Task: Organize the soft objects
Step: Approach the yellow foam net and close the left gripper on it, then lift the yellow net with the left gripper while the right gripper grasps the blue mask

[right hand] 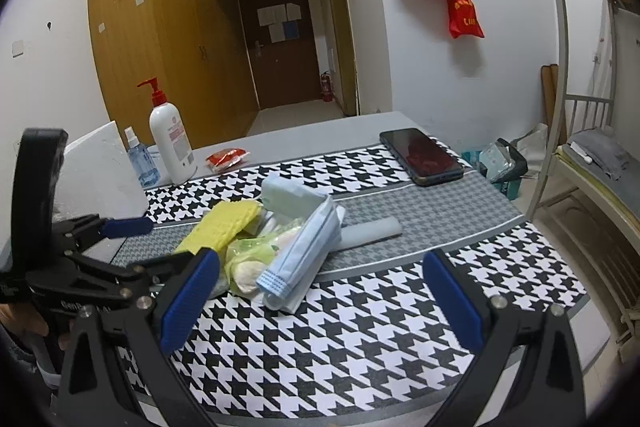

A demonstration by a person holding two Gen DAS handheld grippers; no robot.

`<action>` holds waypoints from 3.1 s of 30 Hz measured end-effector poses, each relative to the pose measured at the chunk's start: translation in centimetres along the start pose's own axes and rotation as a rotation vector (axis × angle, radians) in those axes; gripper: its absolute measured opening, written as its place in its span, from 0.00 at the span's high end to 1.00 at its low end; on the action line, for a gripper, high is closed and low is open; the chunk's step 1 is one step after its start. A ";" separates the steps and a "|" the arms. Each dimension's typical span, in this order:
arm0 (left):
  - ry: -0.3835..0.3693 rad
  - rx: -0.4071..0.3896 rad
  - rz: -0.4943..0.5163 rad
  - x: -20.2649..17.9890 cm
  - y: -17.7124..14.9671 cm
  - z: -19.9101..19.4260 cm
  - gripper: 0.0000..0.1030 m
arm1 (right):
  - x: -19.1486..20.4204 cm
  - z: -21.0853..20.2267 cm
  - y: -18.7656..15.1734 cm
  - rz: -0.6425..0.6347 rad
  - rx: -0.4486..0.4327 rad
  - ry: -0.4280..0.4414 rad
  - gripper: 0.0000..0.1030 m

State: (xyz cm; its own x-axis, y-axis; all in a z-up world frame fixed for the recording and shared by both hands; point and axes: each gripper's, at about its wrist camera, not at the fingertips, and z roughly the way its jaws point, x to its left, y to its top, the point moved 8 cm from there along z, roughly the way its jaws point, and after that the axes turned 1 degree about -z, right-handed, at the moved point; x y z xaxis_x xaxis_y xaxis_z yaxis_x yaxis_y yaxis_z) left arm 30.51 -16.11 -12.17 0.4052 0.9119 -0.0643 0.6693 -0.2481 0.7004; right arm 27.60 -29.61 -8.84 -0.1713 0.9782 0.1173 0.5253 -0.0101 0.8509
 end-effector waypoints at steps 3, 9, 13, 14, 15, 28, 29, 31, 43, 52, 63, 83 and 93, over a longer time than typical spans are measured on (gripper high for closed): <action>0.016 0.017 -0.016 0.6 -0.3 0.6 0.15 | 0.1 0.6 0.1 -0.007 0.006 0.001 0.00; 0.005 0.046 -0.010 0.7 -0.8 1.5 0.31 | 0.0 1.5 0.4 -0.014 0.021 0.006 0.00; 0.001 0.070 -0.021 1.2 -1.1 2.3 0.46 | -0.1 2.0 0.5 -0.018 0.031 0.009 0.00; -0.005 0.070 -0.028 1.3 -1.1 2.4 0.50 | -0.1 2.1 0.5 -0.019 0.033 0.009 0.00; -0.012 0.066 -0.034 1.4 -1.0 2.4 0.53 | -0.1 2.2 0.5 -0.021 0.036 0.013 0.00; -0.149 -0.026 -0.099 2.0 0.0 0.1 0.89 | 0.4 3.5 0.4 -0.021 0.078 0.040 0.00; -0.152 -0.030 -0.099 1.9 0.0 0.0 0.89 | 0.4 3.7 0.5 -0.015 0.083 0.043 0.00; -0.146 -0.040 -0.097 1.9 0.0 -0.2 0.89 | 0.4 4.0 0.7 -0.001 0.090 0.053 0.00; -0.114 -0.098 -0.121 3.1 0.1 -1.0 0.89 | -0.3 6.8 1.8 0.007 0.161 -0.008 0.06; -0.125 -0.122 -0.082 1.9 0.2 -1.7 0.89 | -1.5 8.5 1.4 0.048 0.217 0.005 0.53; -0.128 -0.126 -0.090 1.9 0.3 -2.0 0.89 | -0.9 9.3 1.0 0.069 0.242 0.031 0.85; -0.089 -0.279 -0.056 1.5 1.5 -5.7 0.89 | -1.9 2.8 4.9 0.119 0.053 0.015 0.88; -0.072 -0.320 -0.078 2.2 1.7 -6.7 0.89 | -1.6 1.8 3.9 0.084 0.031 -0.041 0.88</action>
State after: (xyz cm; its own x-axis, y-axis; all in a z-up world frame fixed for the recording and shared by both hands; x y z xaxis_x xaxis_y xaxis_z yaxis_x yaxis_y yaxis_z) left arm 28.38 -12.37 -6.33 0.4116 0.8956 -0.1686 0.4748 -0.0528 0.8785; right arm 31.45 -30.89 -6.63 -0.0916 0.9820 0.1655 0.5617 -0.0862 0.8228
